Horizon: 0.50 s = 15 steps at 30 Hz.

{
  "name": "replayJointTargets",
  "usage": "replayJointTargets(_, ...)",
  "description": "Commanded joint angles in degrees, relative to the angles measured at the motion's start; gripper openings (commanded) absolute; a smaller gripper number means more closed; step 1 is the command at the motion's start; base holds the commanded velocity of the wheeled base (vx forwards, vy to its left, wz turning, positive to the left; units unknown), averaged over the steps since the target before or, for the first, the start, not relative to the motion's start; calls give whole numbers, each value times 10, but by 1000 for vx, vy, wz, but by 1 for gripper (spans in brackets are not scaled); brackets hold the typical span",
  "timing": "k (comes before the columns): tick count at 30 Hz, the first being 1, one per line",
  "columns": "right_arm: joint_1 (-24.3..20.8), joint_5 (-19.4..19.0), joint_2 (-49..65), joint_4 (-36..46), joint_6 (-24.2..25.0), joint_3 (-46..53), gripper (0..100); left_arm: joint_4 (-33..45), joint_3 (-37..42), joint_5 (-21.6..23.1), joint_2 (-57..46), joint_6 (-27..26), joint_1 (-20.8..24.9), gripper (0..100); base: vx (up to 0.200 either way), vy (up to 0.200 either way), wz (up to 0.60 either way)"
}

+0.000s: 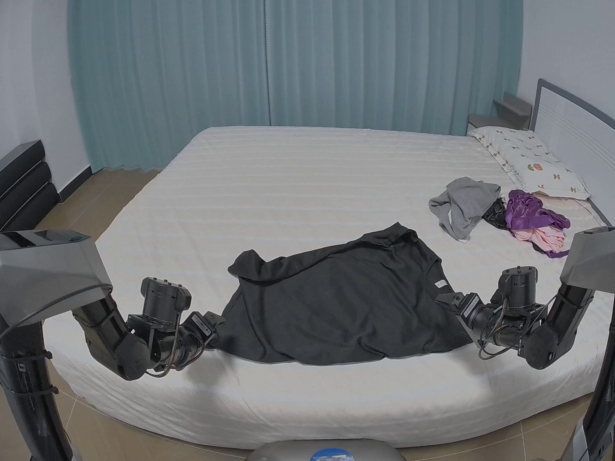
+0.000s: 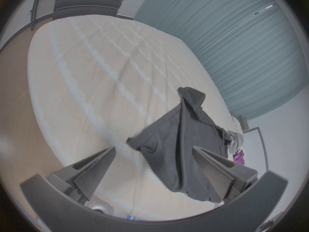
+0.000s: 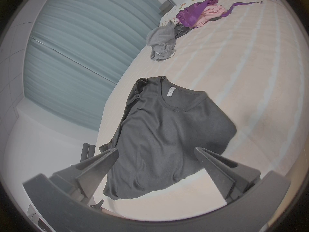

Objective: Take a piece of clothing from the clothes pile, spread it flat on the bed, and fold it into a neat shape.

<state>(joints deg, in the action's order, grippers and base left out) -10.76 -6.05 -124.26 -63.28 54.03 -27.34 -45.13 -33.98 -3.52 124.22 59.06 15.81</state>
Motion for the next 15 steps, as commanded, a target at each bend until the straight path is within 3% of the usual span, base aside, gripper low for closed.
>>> replayJointTargets(1, 5, 1, -18, -12, -1, 11, 100, 0, -21, -25, 34, -2, 19, 100, 0, 0, 0)
replayJointTargets(10, 6, 2, -23, -15, -4, 19, 100, 17, -82, -34, 78, -27, 17, 100, 0, 0, 0)
replayJointTargets(15, 5, 7, -33, -15, -19, 25, 100, 22, -99, -61, 88, -53, 26, 100, 0, 0, 0)
